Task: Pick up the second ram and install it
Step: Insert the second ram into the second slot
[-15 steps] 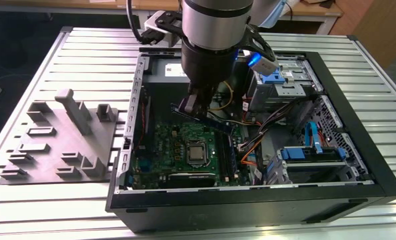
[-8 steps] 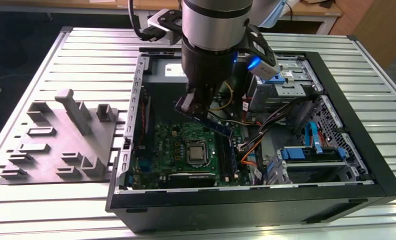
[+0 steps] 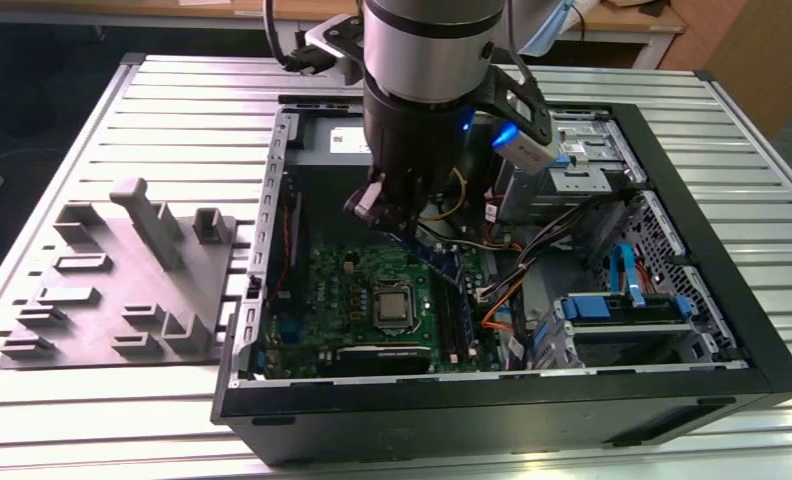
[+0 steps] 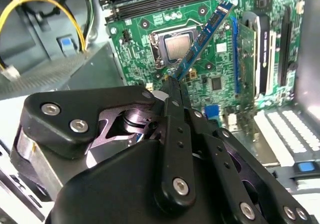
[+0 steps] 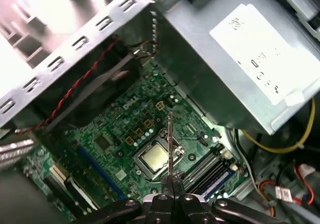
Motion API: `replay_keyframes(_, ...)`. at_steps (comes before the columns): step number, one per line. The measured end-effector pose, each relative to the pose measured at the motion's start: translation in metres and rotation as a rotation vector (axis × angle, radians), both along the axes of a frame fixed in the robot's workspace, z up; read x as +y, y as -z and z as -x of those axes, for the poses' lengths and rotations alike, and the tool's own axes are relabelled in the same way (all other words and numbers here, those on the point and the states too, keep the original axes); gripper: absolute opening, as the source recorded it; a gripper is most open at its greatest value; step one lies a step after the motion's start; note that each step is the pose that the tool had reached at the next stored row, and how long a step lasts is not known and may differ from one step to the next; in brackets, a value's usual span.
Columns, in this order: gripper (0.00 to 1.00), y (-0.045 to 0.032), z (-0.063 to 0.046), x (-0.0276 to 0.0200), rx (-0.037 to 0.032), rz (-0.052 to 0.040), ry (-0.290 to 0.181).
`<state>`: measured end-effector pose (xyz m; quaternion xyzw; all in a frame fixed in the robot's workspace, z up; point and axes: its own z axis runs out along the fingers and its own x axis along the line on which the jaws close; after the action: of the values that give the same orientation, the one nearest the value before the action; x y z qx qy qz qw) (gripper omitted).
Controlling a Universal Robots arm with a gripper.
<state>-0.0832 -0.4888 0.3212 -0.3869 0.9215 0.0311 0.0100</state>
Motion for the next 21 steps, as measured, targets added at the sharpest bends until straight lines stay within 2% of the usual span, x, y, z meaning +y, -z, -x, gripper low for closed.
replay_keyframes(21, 0.11, 0.0025, 0.0, 0.0, 0.0001, 0.0001, 0.383)
